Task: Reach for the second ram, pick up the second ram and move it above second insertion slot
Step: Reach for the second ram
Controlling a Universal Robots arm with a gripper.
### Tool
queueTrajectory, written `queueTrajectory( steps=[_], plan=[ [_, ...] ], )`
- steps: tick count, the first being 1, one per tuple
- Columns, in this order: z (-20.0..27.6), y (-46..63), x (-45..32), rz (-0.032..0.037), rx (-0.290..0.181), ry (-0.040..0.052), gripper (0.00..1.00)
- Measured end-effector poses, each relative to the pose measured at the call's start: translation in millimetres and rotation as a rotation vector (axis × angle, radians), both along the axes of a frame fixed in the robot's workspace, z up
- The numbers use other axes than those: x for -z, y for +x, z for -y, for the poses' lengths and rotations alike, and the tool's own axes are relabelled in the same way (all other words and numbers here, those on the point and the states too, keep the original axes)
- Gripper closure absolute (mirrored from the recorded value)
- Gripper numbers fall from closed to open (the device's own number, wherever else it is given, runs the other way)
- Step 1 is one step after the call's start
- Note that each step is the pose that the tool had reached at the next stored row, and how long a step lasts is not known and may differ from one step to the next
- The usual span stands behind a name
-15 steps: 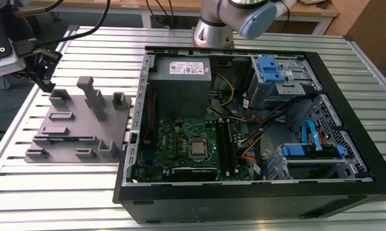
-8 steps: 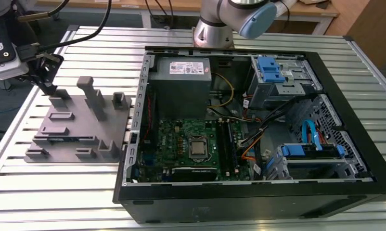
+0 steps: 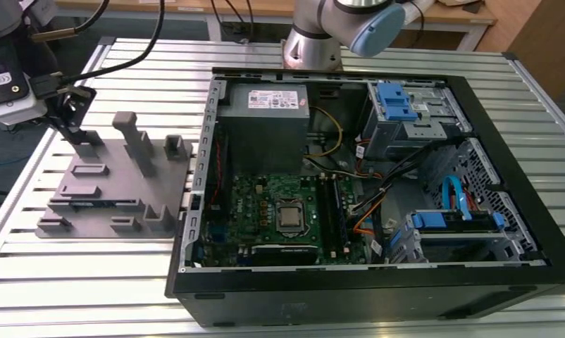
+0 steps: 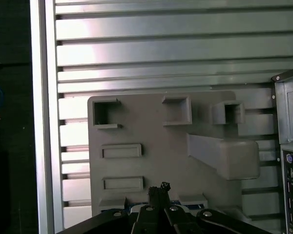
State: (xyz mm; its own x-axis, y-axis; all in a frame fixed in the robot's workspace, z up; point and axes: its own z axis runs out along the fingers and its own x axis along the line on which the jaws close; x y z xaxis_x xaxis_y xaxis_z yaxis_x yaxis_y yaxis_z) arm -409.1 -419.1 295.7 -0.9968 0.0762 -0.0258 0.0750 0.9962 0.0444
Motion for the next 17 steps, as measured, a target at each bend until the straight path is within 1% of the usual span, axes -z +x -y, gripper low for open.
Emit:
queueTrajectory(
  steps=[5, 7, 9, 12, 14, 17],
  plan=[
    [1.7, -1.1, 8.4, 0.0001, 0.000, 0.0001, 0.89],
    [3.3, -2.0, 11.5, -0.0002, 0.000, -0.0003, 0.89],
    [6.2, -2.3, 14.5, 0.0000, 0.000, -0.0005, 0.89],
    [13.4, -2.2, 19.7, -0.0001, 0.000, -0.0006, 0.89],
    [17.3, -1.7, 22.7, 0.0000, 0.000, -0.0009, 0.89],
    [19.3, 1.4, 26.1, -0.0004, -0.002, -0.0041, 0.89]
  ],
)
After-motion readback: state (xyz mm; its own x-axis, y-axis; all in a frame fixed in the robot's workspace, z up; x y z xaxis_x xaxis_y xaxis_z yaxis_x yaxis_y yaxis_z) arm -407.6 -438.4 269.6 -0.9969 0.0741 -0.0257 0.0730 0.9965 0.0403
